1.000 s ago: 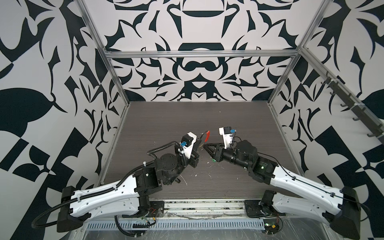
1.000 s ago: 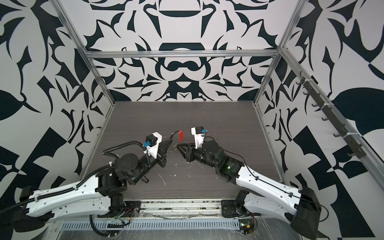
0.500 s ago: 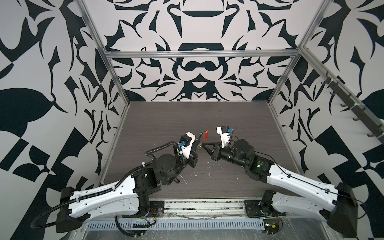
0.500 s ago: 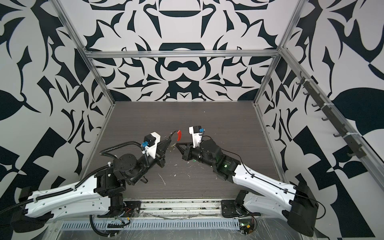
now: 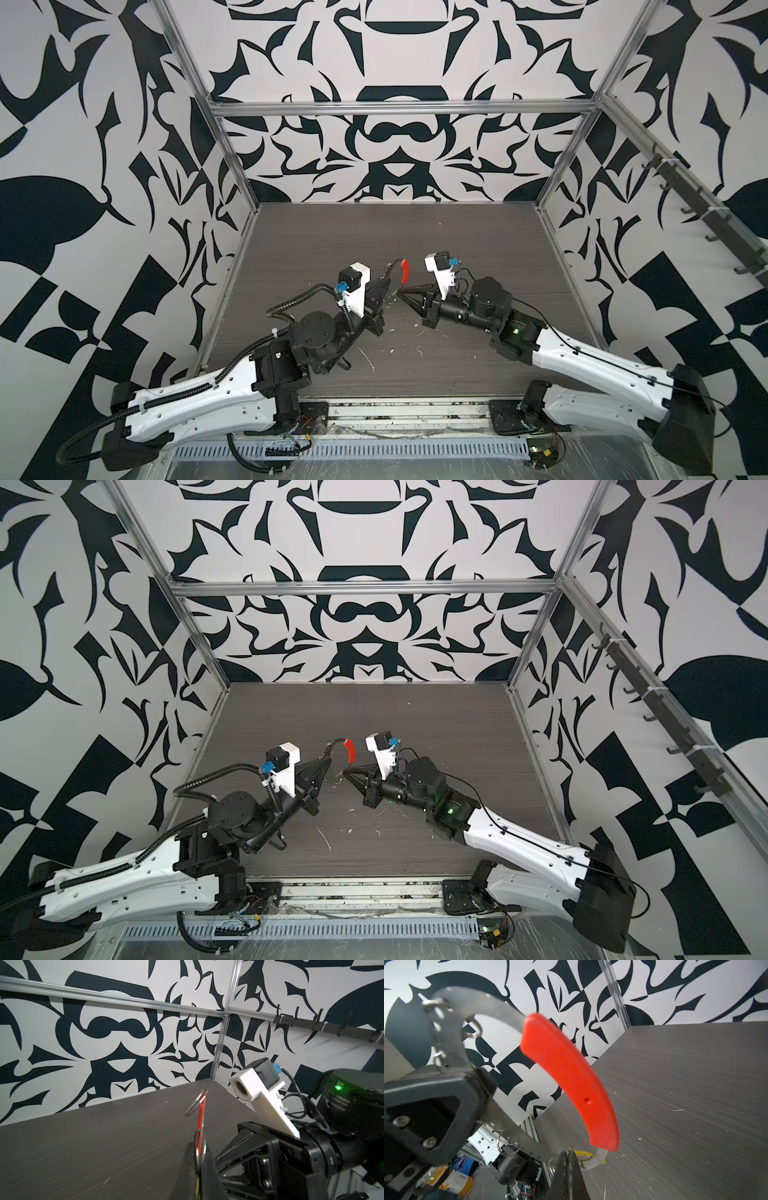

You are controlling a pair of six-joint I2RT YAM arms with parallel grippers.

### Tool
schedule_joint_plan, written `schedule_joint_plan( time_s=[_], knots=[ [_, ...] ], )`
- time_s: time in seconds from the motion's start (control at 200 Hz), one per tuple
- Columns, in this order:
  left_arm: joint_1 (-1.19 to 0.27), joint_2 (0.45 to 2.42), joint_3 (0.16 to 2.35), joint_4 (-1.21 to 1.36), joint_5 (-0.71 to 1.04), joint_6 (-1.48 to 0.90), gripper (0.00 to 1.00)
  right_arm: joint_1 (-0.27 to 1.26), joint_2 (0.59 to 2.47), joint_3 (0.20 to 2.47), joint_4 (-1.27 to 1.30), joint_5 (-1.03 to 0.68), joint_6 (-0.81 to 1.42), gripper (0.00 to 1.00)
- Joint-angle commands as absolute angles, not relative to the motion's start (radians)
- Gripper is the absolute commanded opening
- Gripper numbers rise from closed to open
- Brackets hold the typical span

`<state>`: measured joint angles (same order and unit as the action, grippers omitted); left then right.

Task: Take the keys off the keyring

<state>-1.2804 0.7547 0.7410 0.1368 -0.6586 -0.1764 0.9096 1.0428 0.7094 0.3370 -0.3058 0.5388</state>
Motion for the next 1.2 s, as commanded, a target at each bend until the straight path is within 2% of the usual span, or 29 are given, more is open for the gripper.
schedule_joint_plan(
  time_s=[0.0,0.06,0.105,0.205,0.425,0.65,0.96,0.99,1.01,1.195],
  knots=[
    [-1.284,0.731,0.715,0.107,-0.608,-0.263,0.31,0.919,0.997,0.733,0.413,-0.377,0.455,0.00],
    [-1.284,0.713,0.705,0.094,-0.607,-0.292,0.55,0.915,0.981,0.739,0.390,-0.376,0.440,0.00],
    [-1.284,0.699,0.697,0.081,-0.604,-0.313,0.66,0.913,0.971,0.747,0.367,-0.380,0.432,0.00],
    [-1.284,0.660,0.682,0.038,-0.601,-0.351,0.75,0.902,0.947,0.765,0.313,-0.388,0.415,0.00],
    [-1.284,0.534,0.655,-0.054,-0.605,-0.379,0.82,0.882,0.911,0.796,0.202,-0.418,0.383,0.00],
    [-1.284,0.438,0.641,-0.127,-0.604,-0.349,0.84,0.864,0.872,0.812,0.146,-0.435,0.358,0.00],
    [-1.284,0.443,0.651,-0.166,-0.601,-0.347,0.84,0.861,0.855,0.841,0.105,-0.395,0.369,0.00],
    [-1.284,0.443,0.652,-0.161,-0.591,-0.339,0.84,0.861,0.854,0.845,0.103,-0.397,0.367,0.00],
    [-1.284,0.443,0.651,-0.158,-0.583,-0.334,0.88,0.862,0.854,0.847,0.101,-0.399,0.365,0.00],
    [-1.284,0.495,0.684,-0.162,-0.494,-0.281,0.87,0.861,0.850,0.863,0.061,-0.411,0.337,0.00]
  ],
)
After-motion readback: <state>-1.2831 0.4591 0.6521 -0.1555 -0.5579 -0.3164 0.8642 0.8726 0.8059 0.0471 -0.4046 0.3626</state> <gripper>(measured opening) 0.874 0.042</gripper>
